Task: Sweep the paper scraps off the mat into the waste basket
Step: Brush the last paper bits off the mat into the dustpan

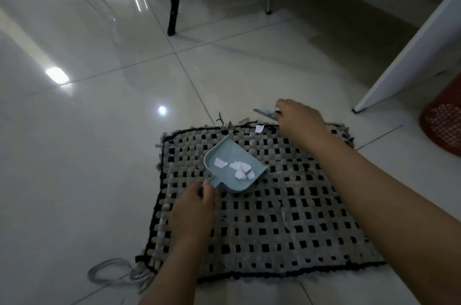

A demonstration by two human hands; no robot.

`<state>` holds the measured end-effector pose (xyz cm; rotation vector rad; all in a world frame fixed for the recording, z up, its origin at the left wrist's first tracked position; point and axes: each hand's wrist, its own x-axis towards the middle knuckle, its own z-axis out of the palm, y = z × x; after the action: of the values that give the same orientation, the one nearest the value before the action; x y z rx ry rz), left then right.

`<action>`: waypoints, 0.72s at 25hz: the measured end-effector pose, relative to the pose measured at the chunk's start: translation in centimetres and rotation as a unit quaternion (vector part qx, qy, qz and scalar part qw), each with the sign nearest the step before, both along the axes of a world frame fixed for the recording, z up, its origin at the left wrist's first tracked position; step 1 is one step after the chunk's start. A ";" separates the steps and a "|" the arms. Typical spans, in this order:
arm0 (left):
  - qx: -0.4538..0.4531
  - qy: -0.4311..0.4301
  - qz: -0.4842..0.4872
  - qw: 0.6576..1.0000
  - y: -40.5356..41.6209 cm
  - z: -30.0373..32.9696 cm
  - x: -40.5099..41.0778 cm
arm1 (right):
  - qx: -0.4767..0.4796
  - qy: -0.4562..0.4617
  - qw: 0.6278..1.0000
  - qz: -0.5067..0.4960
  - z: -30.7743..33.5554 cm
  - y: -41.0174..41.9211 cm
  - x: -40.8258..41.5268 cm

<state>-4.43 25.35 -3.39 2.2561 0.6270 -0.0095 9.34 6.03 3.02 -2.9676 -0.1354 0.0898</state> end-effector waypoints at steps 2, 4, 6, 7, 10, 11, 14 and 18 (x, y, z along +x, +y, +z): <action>0.015 -0.001 -0.004 1.000 -0.8 -0.2 1.9 | -0.034 0.032 0.998 0.030 -0.8 0.3 1.4; 0.023 0.002 0.002 1.000 -1.1 -0.6 3.0 | -0.043 0.071 0.995 0.056 -1.4 0.4 1.7; 0.033 0.005 0.005 0.999 -1.2 -1.2 3.4 | -0.026 0.089 0.992 0.086 -1.0 0.3 1.0; 0.035 0.006 0.003 0.999 -1.1 -1.6 3.4 | -0.003 0.095 0.991 0.099 -0.6 0.2 0.5; 0.018 0.002 -0.008 1.000 -1.0 -2.3 3.3 | 0.106 0.112 0.984 0.091 1.4 -0.5 -1.1; 0.008 -0.001 -0.012 1.000 -0.9 -2.4 3.2 | 0.128 0.100 0.983 0.080 2.0 -0.8 -1.4; -0.039 -0.022 -0.014 0.999 -1.1 -2.2 2.9 | 0.133 0.041 0.988 0.064 2.8 -1.5 -2.5; -0.075 -0.057 -0.026 0.995 -2.7 -0.4 3.6 | 0.071 -0.003 0.991 0.111 2.3 -2.0 -5.1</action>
<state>-0.79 22.69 -3.82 2.1114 0.4903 0.0453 4.28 4.00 5.34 -2.8003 -0.4523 0.0941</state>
